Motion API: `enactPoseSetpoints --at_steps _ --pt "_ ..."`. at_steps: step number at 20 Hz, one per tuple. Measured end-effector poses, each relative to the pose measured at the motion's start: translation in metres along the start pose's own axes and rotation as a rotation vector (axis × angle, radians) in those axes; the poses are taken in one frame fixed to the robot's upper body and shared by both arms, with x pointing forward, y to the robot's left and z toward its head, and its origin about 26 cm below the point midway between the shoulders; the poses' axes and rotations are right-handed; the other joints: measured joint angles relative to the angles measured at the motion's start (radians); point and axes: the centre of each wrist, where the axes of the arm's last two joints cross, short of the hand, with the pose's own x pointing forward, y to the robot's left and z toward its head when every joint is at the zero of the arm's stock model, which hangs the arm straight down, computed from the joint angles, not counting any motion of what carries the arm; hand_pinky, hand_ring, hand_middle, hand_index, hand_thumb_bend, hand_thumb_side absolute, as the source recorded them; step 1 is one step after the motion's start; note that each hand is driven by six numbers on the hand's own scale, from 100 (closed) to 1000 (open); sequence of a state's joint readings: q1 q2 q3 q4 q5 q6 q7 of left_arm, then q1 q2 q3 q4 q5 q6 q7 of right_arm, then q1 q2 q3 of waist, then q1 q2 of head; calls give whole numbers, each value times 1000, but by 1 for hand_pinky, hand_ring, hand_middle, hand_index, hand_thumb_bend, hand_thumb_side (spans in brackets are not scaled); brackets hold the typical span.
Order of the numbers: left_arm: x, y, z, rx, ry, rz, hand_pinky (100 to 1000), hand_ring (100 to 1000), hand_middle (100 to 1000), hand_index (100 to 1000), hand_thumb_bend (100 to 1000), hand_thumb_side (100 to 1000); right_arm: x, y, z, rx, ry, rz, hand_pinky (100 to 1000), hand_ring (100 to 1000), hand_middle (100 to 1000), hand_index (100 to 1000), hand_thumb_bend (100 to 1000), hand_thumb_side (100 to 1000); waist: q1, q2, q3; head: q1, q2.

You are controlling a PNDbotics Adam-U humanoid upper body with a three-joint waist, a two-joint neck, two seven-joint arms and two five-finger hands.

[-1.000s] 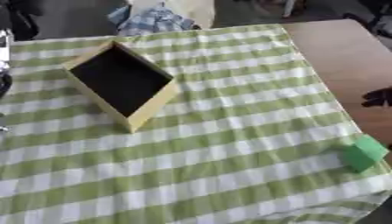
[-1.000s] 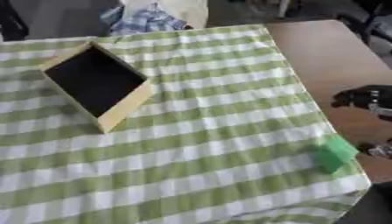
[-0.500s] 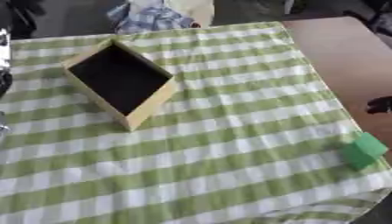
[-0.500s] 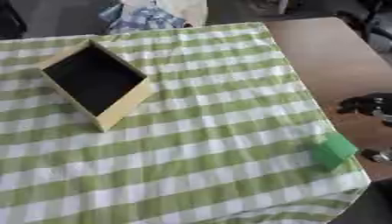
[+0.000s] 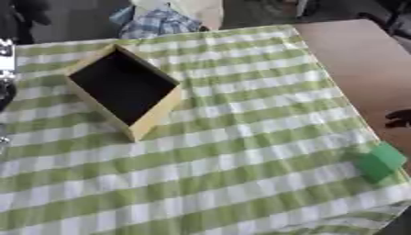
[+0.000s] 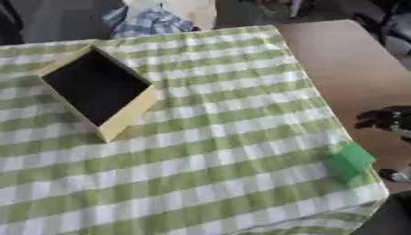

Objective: Pick up objects on the table and place them in the box.

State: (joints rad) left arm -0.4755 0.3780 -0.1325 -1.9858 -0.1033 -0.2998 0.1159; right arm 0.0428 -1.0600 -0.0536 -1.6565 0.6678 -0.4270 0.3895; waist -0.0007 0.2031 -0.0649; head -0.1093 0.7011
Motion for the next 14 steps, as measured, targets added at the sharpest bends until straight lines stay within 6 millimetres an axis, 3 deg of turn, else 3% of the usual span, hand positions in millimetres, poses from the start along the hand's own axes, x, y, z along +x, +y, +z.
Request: enactPoseSetpoints --at_steps 6,14 --pt "0 0 0 -8 3 -2 497 561 556 715 100 564 1 0 -3 -21 -20 9 1000 944 949 992 408 286 0 3 3 -62 -10" --pt "0 0 0 -10 2 -3 497 560 556 715 100 564 -1 5 -5 5 -23 9 1000 945 951 993 411 272 4 7 4 -79 -10"
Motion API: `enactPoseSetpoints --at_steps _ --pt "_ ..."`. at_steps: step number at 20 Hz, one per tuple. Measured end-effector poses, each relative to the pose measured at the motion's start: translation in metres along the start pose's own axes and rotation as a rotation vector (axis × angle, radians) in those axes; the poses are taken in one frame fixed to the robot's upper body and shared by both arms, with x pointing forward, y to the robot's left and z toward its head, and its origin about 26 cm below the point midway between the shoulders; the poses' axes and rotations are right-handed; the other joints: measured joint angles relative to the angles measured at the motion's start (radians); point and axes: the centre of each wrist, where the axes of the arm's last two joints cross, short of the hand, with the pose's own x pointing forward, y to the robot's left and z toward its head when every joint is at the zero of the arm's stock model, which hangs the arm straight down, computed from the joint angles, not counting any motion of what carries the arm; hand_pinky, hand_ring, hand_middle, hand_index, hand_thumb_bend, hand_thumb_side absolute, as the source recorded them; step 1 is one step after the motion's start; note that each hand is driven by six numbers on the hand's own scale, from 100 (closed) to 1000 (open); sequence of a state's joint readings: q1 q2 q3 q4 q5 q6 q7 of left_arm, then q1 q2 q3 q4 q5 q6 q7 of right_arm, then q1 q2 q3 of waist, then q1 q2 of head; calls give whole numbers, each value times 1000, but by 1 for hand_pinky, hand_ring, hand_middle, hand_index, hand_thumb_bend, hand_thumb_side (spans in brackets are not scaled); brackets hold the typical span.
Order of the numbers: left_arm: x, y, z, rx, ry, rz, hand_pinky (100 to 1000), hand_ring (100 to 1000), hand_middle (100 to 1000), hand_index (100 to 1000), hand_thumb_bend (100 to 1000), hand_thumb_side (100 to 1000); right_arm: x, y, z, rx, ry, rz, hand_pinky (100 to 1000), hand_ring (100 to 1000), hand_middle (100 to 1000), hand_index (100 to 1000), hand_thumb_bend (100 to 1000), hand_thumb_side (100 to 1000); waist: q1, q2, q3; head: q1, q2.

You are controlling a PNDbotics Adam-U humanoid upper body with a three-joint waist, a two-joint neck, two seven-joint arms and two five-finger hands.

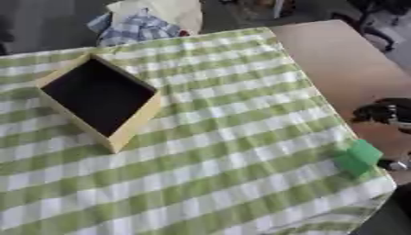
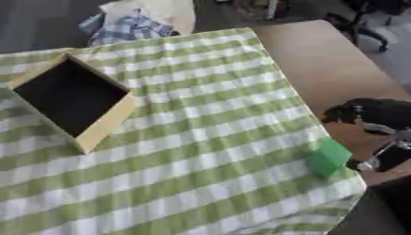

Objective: Pick up objects on the table and place them in the box.

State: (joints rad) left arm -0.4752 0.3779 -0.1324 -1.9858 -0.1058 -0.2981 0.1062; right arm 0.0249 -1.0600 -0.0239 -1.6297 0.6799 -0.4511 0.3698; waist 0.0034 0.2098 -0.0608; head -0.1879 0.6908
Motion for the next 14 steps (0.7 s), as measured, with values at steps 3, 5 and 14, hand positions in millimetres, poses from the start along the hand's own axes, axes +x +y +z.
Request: enactPoseSetpoints --at_steps 3,5,14 --pt "0 0 0 -2 1 0 496 560 554 715 100 564 -1 1 -1 14 -3 3 1000 945 952 996 401 247 1 1 0 0 0" --pt "0 0 0 -4 3 0 496 560 554 715 100 564 -1 3 -2 27 -8 1 1000 944 952 997 392 231 1 2 2 0 0" --pt "0 0 0 -11 5 3 495 559 553 716 100 562 -3 4 -10 55 -25 -4 1000 934 935 986 364 232 1 7 12 -7 -8"
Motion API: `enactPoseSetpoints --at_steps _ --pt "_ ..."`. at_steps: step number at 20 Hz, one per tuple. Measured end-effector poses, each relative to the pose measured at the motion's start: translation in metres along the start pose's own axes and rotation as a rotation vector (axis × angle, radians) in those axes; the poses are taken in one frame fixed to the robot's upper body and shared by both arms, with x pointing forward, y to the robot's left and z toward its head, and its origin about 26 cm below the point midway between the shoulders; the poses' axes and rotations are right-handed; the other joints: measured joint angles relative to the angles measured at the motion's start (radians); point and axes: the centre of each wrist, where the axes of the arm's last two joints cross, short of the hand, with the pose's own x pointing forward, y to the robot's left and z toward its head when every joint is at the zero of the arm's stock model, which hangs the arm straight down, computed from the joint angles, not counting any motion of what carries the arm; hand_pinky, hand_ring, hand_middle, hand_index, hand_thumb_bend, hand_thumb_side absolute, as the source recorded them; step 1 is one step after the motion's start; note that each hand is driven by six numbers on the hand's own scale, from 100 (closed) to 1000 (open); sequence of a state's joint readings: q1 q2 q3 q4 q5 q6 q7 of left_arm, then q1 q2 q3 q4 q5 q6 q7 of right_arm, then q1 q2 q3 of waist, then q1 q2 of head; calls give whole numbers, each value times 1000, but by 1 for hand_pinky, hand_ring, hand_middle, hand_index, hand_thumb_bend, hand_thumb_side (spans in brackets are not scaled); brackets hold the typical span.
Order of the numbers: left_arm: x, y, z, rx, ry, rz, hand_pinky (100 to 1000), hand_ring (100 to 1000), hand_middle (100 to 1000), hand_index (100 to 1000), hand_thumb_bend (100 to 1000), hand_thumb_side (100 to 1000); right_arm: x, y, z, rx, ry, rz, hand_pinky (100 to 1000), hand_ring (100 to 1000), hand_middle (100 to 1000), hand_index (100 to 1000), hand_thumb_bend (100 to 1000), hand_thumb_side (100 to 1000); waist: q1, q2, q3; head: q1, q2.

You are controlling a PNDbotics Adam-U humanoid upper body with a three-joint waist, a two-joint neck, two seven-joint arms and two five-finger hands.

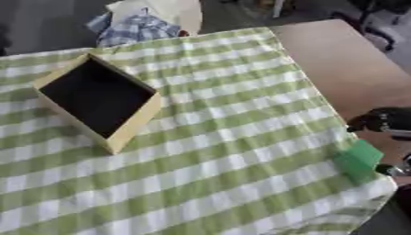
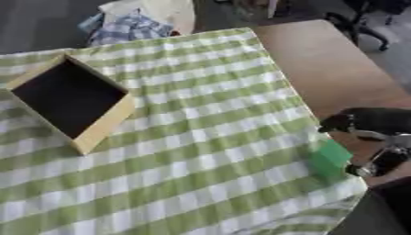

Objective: Pick up objects on the table and place them in the box.

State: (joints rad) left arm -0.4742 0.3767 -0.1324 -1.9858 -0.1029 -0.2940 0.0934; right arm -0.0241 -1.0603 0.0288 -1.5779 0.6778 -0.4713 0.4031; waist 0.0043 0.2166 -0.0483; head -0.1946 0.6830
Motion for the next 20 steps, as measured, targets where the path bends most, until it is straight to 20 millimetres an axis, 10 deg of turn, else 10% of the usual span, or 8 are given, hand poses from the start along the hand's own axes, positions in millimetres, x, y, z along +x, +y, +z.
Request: enactPoseSetpoints --at_steps 11,20 --pt "0 -1 1 -6 6 10 495 557 548 713 100 560 0 4 -7 45 -39 -2 983 899 846 894 322 254 0 5 7 -3 -1" --pt "-1 -2 2 -17 16 10 498 558 546 714 100 559 0 3 -7 -7 -65 -12 640 581 508 622 219 108 0 6 9 -2 -1"
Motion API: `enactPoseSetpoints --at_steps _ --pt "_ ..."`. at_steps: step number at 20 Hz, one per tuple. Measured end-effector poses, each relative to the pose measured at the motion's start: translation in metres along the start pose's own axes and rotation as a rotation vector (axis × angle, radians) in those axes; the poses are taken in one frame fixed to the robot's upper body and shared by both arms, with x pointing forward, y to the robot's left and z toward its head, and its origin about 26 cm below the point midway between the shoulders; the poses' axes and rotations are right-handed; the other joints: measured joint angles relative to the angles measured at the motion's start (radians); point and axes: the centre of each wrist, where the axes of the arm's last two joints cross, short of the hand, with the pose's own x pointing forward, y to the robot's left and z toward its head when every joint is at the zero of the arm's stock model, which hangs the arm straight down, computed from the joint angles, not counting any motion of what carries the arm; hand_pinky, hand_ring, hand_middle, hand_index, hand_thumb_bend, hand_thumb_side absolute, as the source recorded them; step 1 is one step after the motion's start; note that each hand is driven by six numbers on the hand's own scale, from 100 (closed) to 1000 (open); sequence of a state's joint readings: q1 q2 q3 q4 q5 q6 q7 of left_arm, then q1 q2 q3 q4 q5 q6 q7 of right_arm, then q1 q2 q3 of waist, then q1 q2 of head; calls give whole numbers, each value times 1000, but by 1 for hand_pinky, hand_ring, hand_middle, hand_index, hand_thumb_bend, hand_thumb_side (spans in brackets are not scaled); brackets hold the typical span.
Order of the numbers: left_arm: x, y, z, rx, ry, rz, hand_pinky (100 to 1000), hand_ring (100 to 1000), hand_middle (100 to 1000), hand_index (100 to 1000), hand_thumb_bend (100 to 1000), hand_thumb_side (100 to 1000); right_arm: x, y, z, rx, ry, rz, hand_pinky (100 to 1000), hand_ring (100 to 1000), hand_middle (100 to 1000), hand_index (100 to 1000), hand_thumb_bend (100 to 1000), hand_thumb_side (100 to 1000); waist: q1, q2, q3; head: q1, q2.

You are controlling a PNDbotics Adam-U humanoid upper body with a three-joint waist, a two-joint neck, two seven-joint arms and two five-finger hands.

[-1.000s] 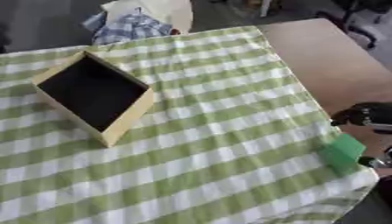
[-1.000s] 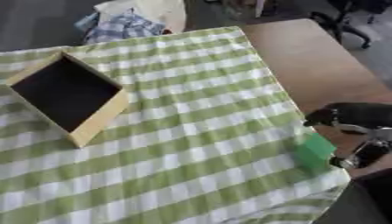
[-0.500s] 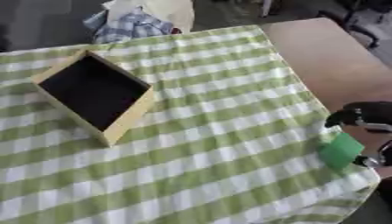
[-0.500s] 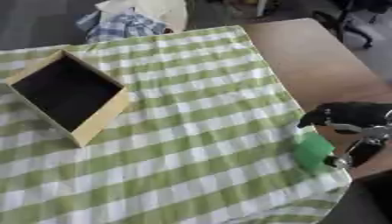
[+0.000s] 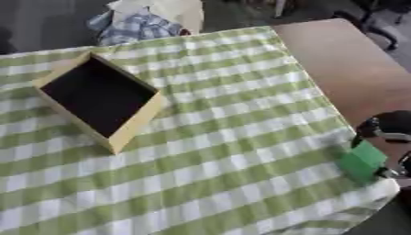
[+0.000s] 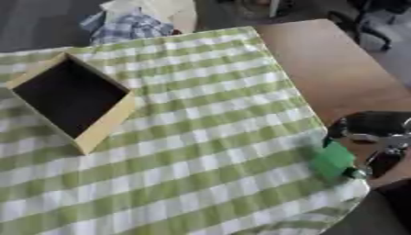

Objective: Pick up objects on the table and place them in the box.

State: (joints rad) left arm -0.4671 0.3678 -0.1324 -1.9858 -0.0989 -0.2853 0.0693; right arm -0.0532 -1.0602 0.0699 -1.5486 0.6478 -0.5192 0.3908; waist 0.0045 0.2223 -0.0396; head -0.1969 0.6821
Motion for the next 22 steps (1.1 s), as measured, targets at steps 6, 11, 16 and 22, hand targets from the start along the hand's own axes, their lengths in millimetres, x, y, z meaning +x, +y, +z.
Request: enactPoseSetpoints --at_steps 6,11,16,22 --pt "0 0 0 -8 5 0 497 560 545 714 100 557 1 -3 -2 -94 14 -16 346 393 317 438 166 100 -1 0 3 0 0" --pt "0 0 0 -15 9 -4 498 561 545 715 100 557 1 -6 -3 -169 30 -20 289 353 281 407 153 100 -2 1 4 0 0" --pt "0 0 0 -20 10 -4 498 561 544 715 100 557 3 -21 -4 -227 30 6 281 347 270 396 158 100 -6 0 7 1 0" --pt "0 -2 1 -22 14 1 499 561 543 715 100 558 6 -49 -5 -295 18 59 286 351 273 399 150 100 -12 -4 14 3 0"
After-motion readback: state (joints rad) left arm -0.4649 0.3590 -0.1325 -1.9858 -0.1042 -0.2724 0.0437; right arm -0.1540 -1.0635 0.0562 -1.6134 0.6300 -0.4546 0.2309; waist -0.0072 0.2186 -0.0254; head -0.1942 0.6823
